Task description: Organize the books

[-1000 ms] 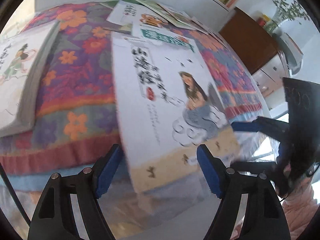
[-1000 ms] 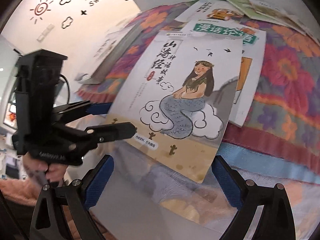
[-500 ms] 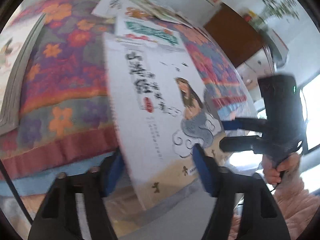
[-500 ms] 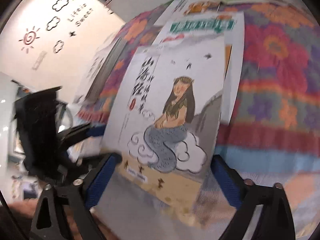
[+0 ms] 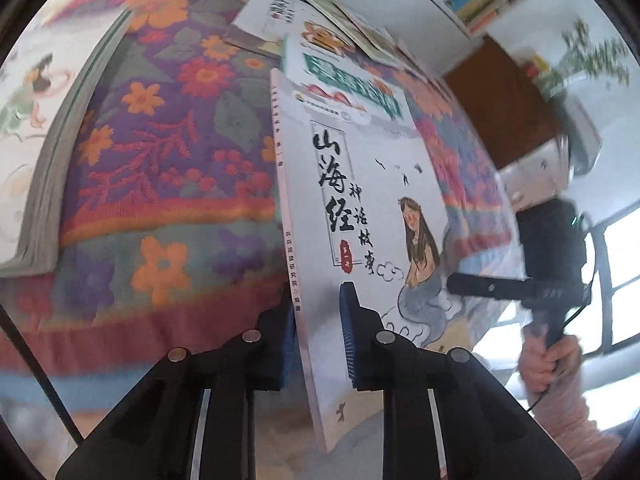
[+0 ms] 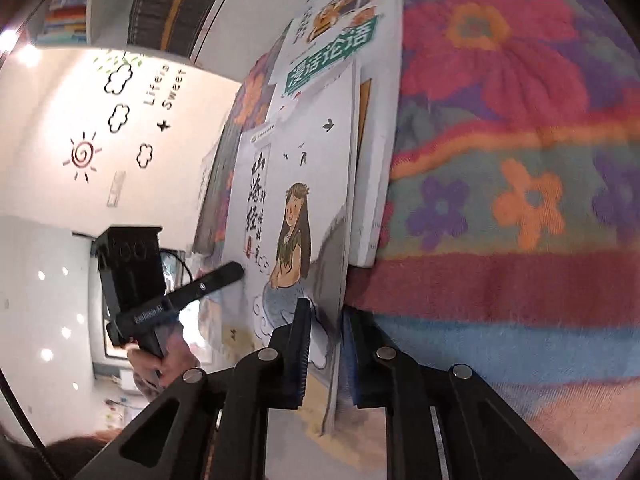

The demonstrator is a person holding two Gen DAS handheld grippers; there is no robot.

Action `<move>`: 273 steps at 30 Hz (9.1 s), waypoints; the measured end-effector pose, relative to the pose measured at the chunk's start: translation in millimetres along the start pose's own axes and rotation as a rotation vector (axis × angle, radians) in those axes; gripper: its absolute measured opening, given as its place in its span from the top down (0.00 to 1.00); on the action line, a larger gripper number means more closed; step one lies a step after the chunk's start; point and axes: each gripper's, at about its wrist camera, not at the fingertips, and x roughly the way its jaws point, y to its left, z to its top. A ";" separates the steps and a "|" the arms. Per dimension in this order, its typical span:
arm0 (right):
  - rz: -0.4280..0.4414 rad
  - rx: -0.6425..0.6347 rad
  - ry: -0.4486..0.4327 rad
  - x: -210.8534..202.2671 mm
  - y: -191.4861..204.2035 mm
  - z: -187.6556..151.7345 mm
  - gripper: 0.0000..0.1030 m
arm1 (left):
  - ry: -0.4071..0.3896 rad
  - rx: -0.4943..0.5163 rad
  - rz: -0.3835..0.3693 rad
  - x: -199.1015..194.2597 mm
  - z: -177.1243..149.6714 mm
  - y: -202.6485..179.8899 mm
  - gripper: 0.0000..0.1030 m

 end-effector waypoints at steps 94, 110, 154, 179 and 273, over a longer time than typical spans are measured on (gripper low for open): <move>0.004 -0.452 0.081 220.1 221.8 93.2 0.87 | -0.344 -0.192 0.348 -130.3 68.6 224.0 0.79; 0.015 -0.377 0.075 216.0 215.6 96.9 0.83 | -0.392 -0.207 0.416 -139.0 70.4 217.4 0.76; 0.020 0.330 -0.640 -94.6 -97.1 253.5 0.42 | -0.287 0.014 0.207 53.7 108.1 -29.9 0.73; -0.032 0.313 -0.794 -77.7 -100.5 263.9 0.91 | -0.292 0.035 0.199 52.8 104.6 -28.2 0.72; -0.082 0.083 -0.200 -136.9 -59.2 68.5 0.89 | 0.066 0.243 0.084 101.5 118.5 -152.2 0.79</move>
